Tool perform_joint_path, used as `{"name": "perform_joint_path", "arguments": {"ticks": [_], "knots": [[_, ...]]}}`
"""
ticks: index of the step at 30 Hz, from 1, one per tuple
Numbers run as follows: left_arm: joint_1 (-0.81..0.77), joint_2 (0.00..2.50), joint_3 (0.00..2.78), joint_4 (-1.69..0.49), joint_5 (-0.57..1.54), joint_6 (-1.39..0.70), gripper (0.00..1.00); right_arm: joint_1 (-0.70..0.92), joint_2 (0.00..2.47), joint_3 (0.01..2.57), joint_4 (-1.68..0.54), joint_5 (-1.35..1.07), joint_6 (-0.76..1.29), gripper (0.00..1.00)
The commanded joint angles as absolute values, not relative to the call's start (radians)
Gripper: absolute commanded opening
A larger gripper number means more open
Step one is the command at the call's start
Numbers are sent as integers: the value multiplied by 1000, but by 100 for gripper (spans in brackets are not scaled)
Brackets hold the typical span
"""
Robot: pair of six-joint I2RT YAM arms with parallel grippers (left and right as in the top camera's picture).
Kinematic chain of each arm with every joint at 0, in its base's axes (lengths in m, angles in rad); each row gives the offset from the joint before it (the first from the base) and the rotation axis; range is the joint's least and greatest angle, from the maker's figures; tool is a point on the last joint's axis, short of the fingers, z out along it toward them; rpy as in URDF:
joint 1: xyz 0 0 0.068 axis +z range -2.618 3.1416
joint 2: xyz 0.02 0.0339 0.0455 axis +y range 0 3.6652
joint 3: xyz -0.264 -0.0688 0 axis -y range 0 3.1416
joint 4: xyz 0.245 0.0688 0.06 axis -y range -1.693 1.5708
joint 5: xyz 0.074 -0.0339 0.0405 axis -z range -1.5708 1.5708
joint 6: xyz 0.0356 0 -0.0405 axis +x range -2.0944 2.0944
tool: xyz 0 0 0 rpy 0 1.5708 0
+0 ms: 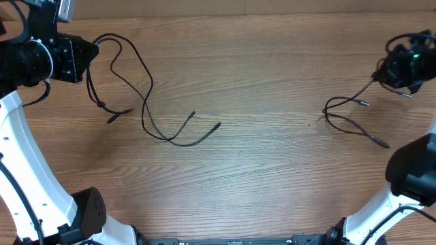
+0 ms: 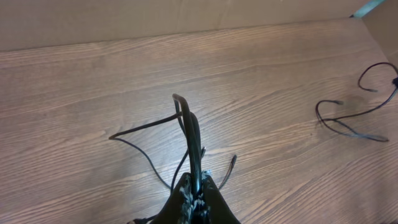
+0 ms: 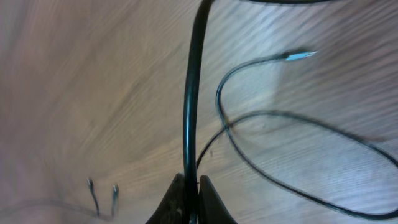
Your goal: Untangle cables
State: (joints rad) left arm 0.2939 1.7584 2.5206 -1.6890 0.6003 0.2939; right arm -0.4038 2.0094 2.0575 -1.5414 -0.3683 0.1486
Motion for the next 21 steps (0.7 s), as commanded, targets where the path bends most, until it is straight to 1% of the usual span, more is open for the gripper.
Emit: {"name": "perform_joint_path", "arguments": {"ticks": [1, 6, 7, 8, 9, 10, 11, 12, 13, 15, 16, 18, 20, 21], "knots": [[287, 1752, 2523, -1689, 593, 288, 4, -384, 2009, 2054, -1612, -303, 88, 4], [287, 1752, 2523, -1689, 592, 290, 4, -390, 1969, 2054, -1689, -261, 70, 4], [287, 1752, 2523, -1689, 592, 292, 4, -390, 1951, 2054, -1694, -240, 70, 6], [287, 1752, 2523, -1689, 592, 293, 4, -390, 1937, 2054, -1694, -230, 70, 21], [287, 1752, 2523, -1689, 592, 302, 4, -390, 1928, 2054, -1694, -222, 70, 71], [287, 1752, 2523, -1689, 592, 311, 4, -390, 1917, 2054, -1694, -211, 70, 100], [287, 1752, 2523, -1689, 592, 315, 4, -390, 1907, 2054, -1694, -200, 70, 98], [287, 1752, 2523, -1689, 592, 316, 4, -390, 1893, 2054, -1694, -178, 71, 80], [287, 1752, 2523, -1689, 592, 318, 4, -390, 1880, 2054, -1694, -145, 82, 77], [287, 1752, 2523, -1689, 591, 318, 4, -392, 1840, 2054, -1694, -60, 117, 87], [287, 1752, 2523, -1689, 591, 318, 4, -395, 1817, 2054, -1694, -41, 126, 90], [287, 1752, 2523, -1688, 591, 318, 4, -402, 1769, 2054, -1694, -47, 126, 91], [287, 1752, 2523, -1686, 592, 318, 4, -402, 1731, 2054, -1694, -62, 134, 97], [287, 1752, 2523, -1686, 591, 319, 4, -400, 1700, 2054, -1694, -77, 170, 98]]}}
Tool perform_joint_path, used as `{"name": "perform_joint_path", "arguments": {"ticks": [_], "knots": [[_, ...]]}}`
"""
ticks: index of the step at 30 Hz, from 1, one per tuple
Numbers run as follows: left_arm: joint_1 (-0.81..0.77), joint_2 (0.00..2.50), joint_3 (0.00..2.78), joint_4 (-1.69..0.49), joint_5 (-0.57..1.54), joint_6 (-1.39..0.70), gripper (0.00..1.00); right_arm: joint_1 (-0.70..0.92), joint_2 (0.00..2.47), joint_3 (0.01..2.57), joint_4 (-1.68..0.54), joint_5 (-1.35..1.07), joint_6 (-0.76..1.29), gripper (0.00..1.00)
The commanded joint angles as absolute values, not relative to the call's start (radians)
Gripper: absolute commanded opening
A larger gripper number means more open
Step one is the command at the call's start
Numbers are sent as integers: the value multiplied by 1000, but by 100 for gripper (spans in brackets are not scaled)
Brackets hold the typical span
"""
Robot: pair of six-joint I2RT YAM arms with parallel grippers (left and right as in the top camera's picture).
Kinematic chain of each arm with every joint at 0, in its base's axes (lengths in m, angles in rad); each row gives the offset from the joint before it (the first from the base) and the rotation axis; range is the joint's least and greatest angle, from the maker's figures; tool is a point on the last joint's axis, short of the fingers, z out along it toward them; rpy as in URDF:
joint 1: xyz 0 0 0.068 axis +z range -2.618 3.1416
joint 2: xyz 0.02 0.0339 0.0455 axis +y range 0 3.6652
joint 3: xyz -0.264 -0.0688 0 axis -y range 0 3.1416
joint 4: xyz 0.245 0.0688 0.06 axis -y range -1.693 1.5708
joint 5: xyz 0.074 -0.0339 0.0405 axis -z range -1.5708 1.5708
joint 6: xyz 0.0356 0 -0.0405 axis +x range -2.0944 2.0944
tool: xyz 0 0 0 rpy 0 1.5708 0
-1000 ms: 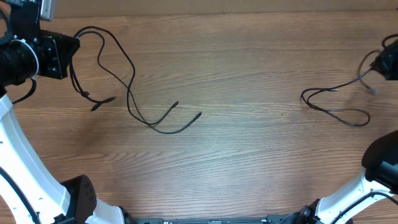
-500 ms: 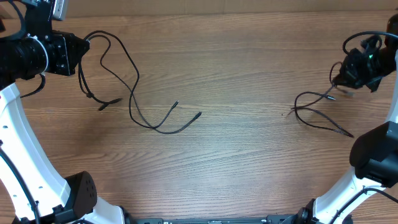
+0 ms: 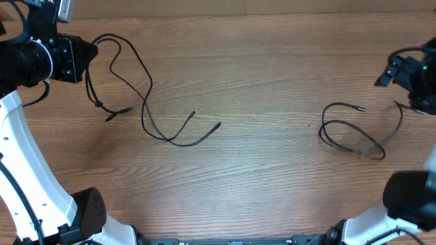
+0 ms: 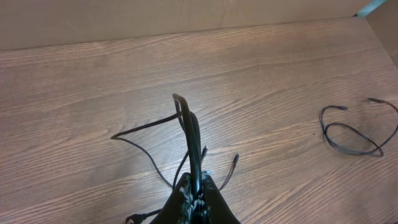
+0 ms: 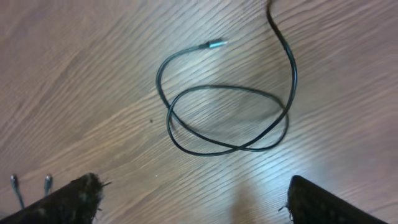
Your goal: Untangle cables
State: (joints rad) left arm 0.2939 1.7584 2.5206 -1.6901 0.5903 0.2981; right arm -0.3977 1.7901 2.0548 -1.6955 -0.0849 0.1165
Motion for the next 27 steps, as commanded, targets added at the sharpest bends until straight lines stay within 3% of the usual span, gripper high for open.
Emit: {"name": "perform_joint_path", "arguments": {"ticks": [1, 6, 10, 15, 20, 27], "knots": [[287, 1752, 2523, -1686, 592, 319, 4, -397, 1684, 2054, -1694, -84, 189, 99], [287, 1752, 2523, -1676, 596, 329, 4, -393, 1578, 2054, -1679, -94, 569, 100], [286, 1752, 2523, -1671, 596, 330, 4, -393, 1583, 2052, -1612, -90, 788, 100], [286, 1752, 2523, -1671, 596, 330, 4, -393, 1597, 1944, -1600, -6, 1204, 99], [286, 1752, 2523, -1671, 596, 330, 4, -392, 1597, 1732, -1582, -18, 1850, 100], [286, 1752, 2523, -1664, 596, 337, 4, -333, 1598, 1382, -1410, -116, 2097, 100]]}}
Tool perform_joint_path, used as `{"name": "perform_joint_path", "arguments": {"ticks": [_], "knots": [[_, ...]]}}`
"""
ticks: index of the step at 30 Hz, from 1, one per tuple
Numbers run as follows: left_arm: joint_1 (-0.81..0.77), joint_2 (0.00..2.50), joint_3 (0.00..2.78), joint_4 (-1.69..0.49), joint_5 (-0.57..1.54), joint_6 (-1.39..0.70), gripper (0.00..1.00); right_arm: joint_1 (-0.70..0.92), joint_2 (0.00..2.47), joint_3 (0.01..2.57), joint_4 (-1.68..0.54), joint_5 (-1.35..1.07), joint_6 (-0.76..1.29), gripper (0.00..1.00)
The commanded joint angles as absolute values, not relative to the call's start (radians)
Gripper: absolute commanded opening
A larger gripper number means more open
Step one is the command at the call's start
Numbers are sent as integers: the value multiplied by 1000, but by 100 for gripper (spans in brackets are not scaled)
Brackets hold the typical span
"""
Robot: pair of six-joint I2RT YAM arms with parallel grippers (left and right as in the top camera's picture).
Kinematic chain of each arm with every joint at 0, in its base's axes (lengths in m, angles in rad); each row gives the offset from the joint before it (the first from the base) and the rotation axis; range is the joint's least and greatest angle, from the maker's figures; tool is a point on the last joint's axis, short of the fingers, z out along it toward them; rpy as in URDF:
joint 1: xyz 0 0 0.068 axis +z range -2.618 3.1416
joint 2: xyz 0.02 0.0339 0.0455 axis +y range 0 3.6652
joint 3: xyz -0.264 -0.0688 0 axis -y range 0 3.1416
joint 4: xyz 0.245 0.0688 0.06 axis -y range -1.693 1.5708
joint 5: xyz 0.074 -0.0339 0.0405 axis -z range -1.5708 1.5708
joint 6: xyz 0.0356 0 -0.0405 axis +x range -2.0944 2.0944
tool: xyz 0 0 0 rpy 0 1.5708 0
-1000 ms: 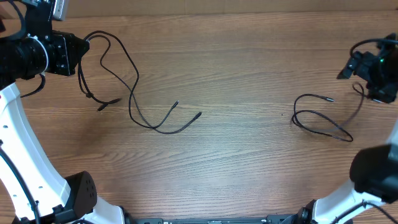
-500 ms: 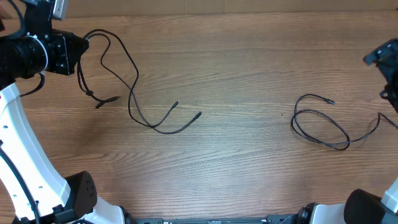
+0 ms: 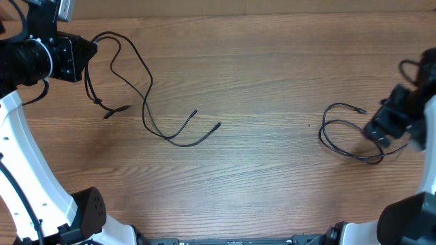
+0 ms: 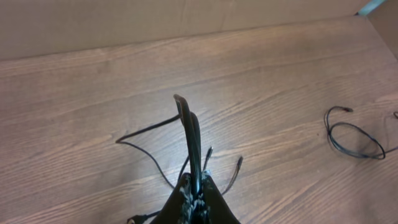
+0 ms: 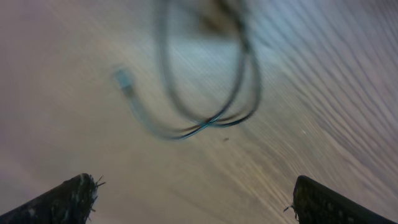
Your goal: Untangle cables
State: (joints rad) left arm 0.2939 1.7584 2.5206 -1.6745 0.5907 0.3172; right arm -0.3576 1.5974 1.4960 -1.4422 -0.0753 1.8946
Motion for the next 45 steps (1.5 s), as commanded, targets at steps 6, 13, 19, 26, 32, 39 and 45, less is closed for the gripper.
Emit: {"name": "perform_joint_path", "arguments": {"ticks": [6, 13, 19, 26, 32, 39, 45], "knots": [[286, 1752, 2523, -1668, 597, 336, 4, -326, 1598, 1159, -1279, -135, 2098, 97], [278, 1752, 2523, -1689, 596, 336, 4, -326, 1597, 1041, -1242, -14, 2093, 98], [274, 1752, 2523, -1689, 595, 337, 4, -326, 1598, 1033, -1180, 88, 2006, 97], [274, 1752, 2523, -1689, 595, 337, 4, -326, 1632, 1033, -1107, 170, 1958, 97], [274, 1752, 2522, -1689, 595, 337, 4, -326, 1749, 1033, -1103, 169, 1954, 97], [274, 1752, 2522, -1689, 595, 337, 4, -326, 1852, 1033, -1077, 168, 1885, 4], [274, 1752, 2522, -1689, 595, 337, 4, -331, 1852, 1034, -749, 183, 1356, 4]]}}
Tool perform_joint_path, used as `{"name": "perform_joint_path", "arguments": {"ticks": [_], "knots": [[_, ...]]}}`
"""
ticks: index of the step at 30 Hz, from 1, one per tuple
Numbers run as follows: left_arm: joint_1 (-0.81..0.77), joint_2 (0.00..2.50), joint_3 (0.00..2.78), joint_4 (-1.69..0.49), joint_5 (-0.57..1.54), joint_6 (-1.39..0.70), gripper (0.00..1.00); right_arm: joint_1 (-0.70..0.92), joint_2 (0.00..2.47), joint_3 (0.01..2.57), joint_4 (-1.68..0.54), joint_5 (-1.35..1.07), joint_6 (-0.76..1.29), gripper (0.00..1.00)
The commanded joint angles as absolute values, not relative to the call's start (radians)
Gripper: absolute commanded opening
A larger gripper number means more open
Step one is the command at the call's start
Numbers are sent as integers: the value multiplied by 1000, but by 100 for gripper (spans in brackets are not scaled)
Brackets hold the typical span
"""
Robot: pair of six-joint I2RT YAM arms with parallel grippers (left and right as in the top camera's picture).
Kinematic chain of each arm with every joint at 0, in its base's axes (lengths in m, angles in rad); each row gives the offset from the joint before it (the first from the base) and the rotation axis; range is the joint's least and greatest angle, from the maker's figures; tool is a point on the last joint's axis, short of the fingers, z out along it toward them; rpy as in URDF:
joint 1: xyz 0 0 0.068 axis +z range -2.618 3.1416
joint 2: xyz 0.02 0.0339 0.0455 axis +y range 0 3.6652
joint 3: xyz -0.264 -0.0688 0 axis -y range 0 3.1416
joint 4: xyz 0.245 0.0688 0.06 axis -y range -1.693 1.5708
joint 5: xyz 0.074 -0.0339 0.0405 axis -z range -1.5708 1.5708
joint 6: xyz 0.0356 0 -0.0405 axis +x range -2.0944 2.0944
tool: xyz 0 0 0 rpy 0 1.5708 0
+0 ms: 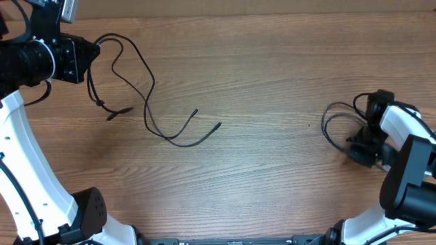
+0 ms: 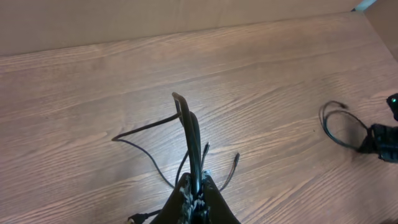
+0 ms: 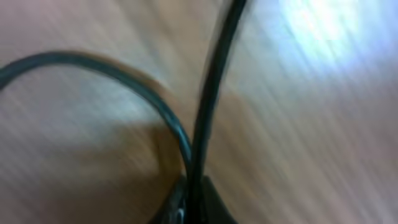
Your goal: Untangle cables
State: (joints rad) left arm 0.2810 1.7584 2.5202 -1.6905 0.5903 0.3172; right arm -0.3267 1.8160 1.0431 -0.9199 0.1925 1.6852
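A long black cable [image 1: 146,95] trails from my left gripper [image 1: 94,49] at the far left, down across the table to loose plug ends near the middle. In the left wrist view that gripper [image 2: 195,182] is shut on the cable [image 2: 189,130], which rises in a bend above the fingers. A short black cable [image 1: 332,122] lies in a loop at the right. My right gripper [image 1: 361,148] sits low at the loop's near right side. The blurred right wrist view shows the gripper [image 3: 191,186] shut on a strand [image 3: 214,93] close to the wood.
The wooden table [image 1: 272,68] spans the whole view, with a cardboard wall [image 2: 124,15] along its far side. My white left arm [image 1: 27,156] runs down the left edge, and the right arm's dark base [image 1: 409,184] stands at the near right.
My right gripper was open over the right part of the short cable's loop. Now it is lower, at the loop's near right side, and shut on the cable. The left gripper holds as before.
My right gripper first held the short cable raised at the far right. Then it was open and the cable lay looped on the table. It then hovered open over the loop, and now it is shut on it. The left gripper kept the long cable throughout.
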Motion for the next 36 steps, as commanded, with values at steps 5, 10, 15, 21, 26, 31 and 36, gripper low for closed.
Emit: {"name": "perform_joint_path", "arguments": {"ticks": [5, 10, 15, 21, 26, 31, 36], "knots": [[274, 1752, 2522, -1689, 595, 336, 4, -337, 1852, 1034, -492, 179, 1071, 4], [274, 1752, 2522, -1689, 596, 311, 4, -398, 1868, 1063, -319, 171, 925, 4], [273, 1752, 2521, -1689, 604, 299, 4, -492, 1967, 1266, -338, 113, 752, 4], [249, 1752, 2522, -1687, 603, 299, 4, -510, 2070, 1635, -440, 155, 575, 4], [197, 1752, 2522, -1689, 602, 299, 4, -524, 2208, 1945, -485, 164, 541, 4], [167, 1752, 2522, -1687, 592, 299, 4, -532, 2305, 2133, -488, 165, 542, 4], [167, 1752, 2522, -1688, 596, 298, 4, -545, 2335, 2157, -337, 187, 551, 4]]}}
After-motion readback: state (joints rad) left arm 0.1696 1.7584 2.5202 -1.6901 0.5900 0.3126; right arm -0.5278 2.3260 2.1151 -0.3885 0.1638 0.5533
